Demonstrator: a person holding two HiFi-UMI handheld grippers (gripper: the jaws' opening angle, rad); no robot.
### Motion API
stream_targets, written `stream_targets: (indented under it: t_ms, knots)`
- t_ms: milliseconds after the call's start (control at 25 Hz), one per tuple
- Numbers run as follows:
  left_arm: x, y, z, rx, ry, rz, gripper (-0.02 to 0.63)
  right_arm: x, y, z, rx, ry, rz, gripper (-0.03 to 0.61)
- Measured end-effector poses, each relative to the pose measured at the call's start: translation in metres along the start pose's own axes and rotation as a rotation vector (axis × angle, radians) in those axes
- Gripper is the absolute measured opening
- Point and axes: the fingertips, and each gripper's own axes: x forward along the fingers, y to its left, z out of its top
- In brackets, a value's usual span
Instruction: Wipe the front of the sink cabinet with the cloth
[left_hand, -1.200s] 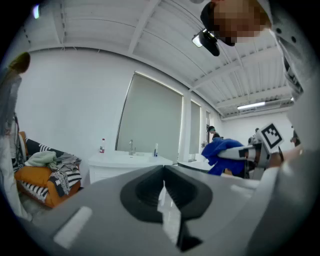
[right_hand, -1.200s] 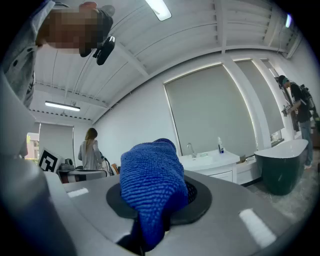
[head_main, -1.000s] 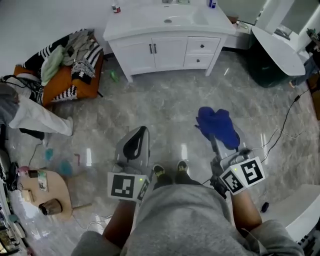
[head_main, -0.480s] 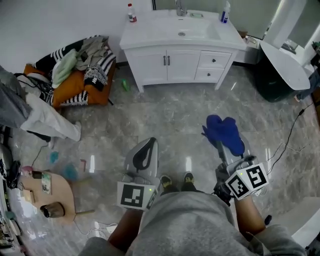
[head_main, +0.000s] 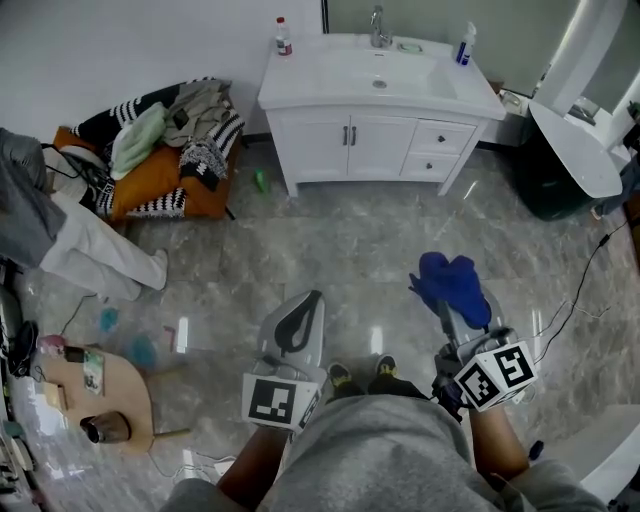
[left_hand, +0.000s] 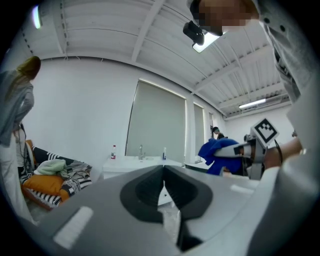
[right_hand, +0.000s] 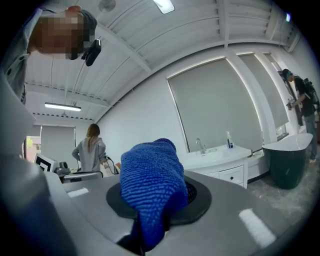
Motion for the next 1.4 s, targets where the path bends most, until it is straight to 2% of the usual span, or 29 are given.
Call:
stream_targets:
  t_ms: [360, 840, 1400]
  knots:
    - [-0.002, 0.011, -0.002, -0.013, -0.012, -0.020, 0.011, 0.009, 0.014, -0.001, -0.012, -0.008, -0.002, 0.091]
    - [0.025, 0.026, -0.016, -0.015, 0.001, -0.008, 0.011, 0.041, -0.004, -0.015, 0.005, -0.004, 0.010, 0.091]
    - [0.149, 0.060, -0.021, 0.013, 0.049, -0.006, 0.011, 0.140, -0.085, -0.011, 0.042, 0.027, 0.014, 0.091]
